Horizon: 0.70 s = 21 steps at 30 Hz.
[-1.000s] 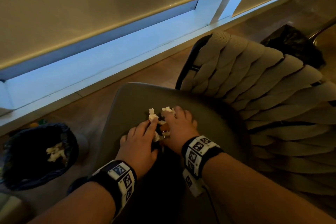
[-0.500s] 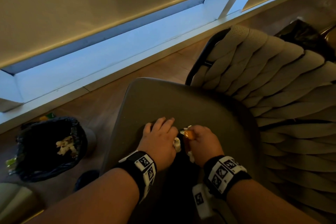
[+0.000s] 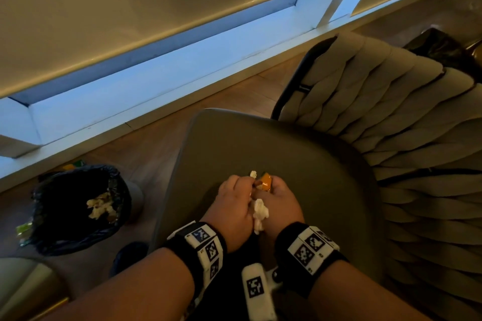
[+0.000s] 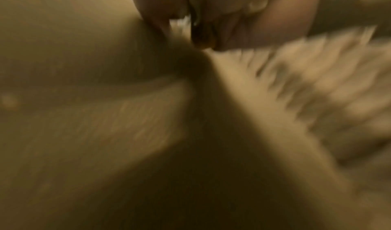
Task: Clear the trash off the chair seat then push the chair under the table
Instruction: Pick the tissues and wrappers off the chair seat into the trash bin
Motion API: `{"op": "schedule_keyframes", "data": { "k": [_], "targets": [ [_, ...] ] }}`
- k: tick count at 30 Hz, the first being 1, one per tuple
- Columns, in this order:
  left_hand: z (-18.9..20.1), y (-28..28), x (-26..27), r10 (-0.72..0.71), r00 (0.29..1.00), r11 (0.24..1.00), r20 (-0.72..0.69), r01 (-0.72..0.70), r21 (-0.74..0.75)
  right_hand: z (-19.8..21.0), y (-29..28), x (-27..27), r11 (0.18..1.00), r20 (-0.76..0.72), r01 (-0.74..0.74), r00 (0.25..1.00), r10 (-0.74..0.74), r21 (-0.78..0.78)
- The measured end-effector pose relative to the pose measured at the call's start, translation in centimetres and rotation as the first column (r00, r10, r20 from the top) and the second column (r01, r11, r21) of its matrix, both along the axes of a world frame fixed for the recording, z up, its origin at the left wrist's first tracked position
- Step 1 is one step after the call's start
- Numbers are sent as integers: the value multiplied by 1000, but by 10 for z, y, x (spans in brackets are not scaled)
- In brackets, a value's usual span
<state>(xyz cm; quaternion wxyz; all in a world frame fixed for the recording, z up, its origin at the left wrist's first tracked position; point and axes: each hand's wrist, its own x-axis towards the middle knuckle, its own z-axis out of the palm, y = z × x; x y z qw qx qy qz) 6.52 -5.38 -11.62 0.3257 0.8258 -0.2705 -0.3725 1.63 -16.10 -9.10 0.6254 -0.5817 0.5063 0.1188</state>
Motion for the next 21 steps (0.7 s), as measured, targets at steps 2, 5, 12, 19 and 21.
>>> {"op": "schedule_keyframes", "data": {
  "k": [2,5,12,19,21],
  "targets": [
    [15,14,6,130,984,982,-125,-145,-119,6,13,12,997,36,32,999,-34,66],
    [31,38,14,274,918,907,-287,-346,-240,11,42,35,993,97,20,995,-31,114],
    [48,87,50,624,448,488,-640,-863,-129,31,125,71,994,303,-63,949,86,-85],
    [55,124,76,447,231,385,-864,-922,-48,40,166,92,877,364,-233,842,398,-421],
    [51,130,76,342,107,289,-934,-957,-4,42,167,98,846,323,-248,845,428,-473]
  ]
}}
